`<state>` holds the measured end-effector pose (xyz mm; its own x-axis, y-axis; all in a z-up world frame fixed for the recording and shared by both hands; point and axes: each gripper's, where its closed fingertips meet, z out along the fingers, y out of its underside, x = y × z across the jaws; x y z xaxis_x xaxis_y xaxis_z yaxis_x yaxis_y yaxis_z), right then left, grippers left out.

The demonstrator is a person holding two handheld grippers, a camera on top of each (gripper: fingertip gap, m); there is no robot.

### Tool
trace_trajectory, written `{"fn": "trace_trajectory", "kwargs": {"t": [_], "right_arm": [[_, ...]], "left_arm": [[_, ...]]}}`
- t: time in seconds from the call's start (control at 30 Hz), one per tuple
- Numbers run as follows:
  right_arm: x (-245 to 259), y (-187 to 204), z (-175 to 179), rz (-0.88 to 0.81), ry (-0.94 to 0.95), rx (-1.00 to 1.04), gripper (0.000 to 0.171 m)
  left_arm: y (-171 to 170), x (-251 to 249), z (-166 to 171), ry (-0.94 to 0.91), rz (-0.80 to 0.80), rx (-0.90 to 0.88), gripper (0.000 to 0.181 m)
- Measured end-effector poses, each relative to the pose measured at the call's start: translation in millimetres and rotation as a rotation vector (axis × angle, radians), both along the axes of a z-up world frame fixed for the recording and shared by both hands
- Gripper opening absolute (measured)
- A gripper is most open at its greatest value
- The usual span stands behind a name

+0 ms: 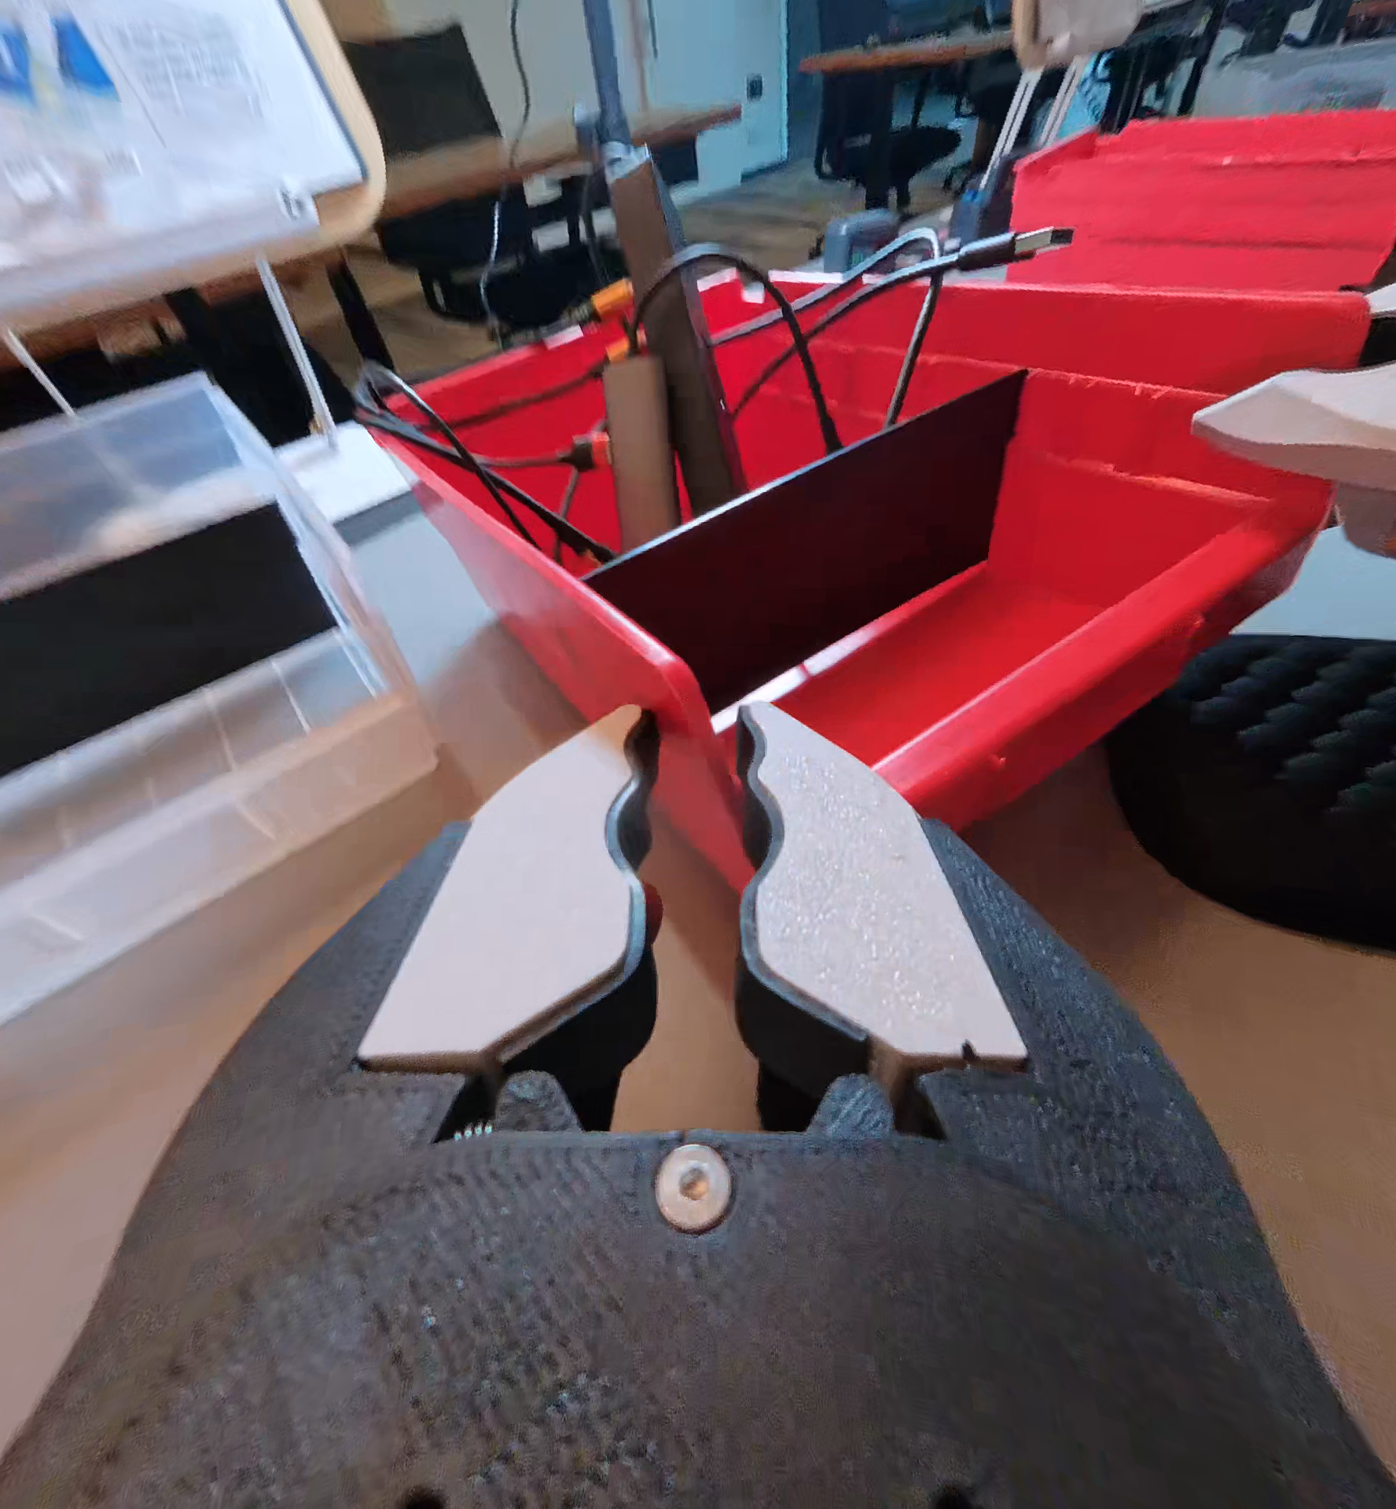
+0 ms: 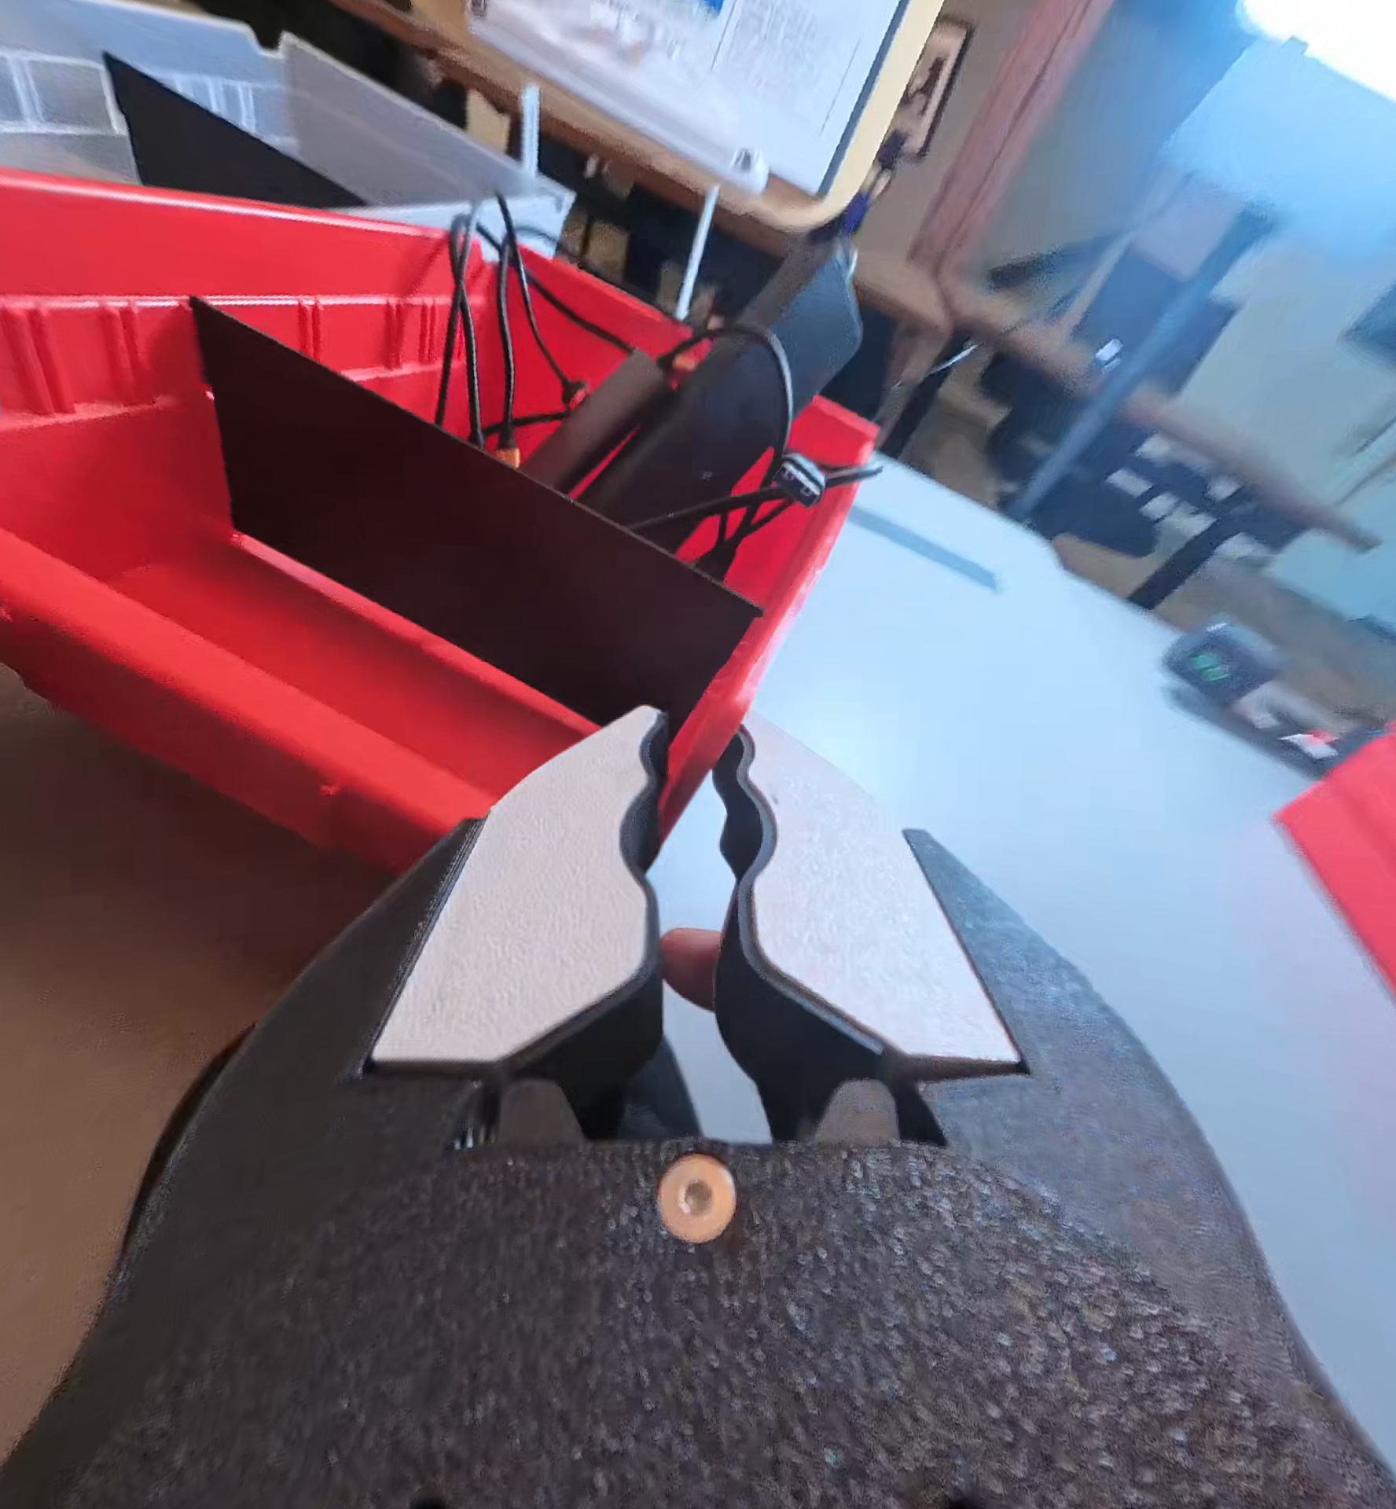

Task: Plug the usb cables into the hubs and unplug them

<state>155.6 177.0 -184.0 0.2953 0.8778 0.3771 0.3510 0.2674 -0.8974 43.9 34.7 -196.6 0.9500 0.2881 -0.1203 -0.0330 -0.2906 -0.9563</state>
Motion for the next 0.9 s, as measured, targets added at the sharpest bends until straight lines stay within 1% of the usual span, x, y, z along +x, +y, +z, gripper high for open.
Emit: {"fn": "trace_trajectory", "kwargs": {"t": [0.03,0.13,0.23,0.3,0.37,0.47,0.6,0.67,0.73,0.83,0.9], "right_arm": [[7,-4,12,-0.001,0.022,0.024,0.009],[19,-23,49,0.038,0.110,0.090,0.008],[15,-53,85,0.094,0.206,0.146,0.008],[6,-79,108,0.158,0.284,0.167,0.008],[-13,-110,127,0.252,0.353,0.168,0.010],[-58,-163,142,0.423,0.401,0.118,0.012],[-127,-237,133,0.638,0.363,0.011,0.014],[-156,-271,118,0.742,0.337,-0.059,0.016],[-178,-300,98,0.813,0.311,-0.123,0.018],[-201,-330,58,0.837,0.235,-0.176,0.019],[-208,-336,28,0.822,0.169,-0.185,0.021]], "left_arm": [[-2,4,10,0.030,-0.005,0.009,0.017],[-16,9,41,0.074,-0.015,0.069,0.014],[-48,7,80,0.155,0.034,0.135,0.013],[-79,3,108,0.225,0.086,0.179,0.012],[-118,-5,130,0.289,0.149,0.210,0.013],[-183,-30,146,0.353,0.281,0.203,0.012],[-269,-69,153,0.393,0.467,0.134,0.011],[-306,-85,149,0.417,0.552,0.071,0.010],[-336,-99,138,0.402,0.616,0.026,0.009],[-362,-123,114,0.359,0.685,-0.017,0.007],[-364,-138,94,0.320,0.680,-0.030,0.007]]}}
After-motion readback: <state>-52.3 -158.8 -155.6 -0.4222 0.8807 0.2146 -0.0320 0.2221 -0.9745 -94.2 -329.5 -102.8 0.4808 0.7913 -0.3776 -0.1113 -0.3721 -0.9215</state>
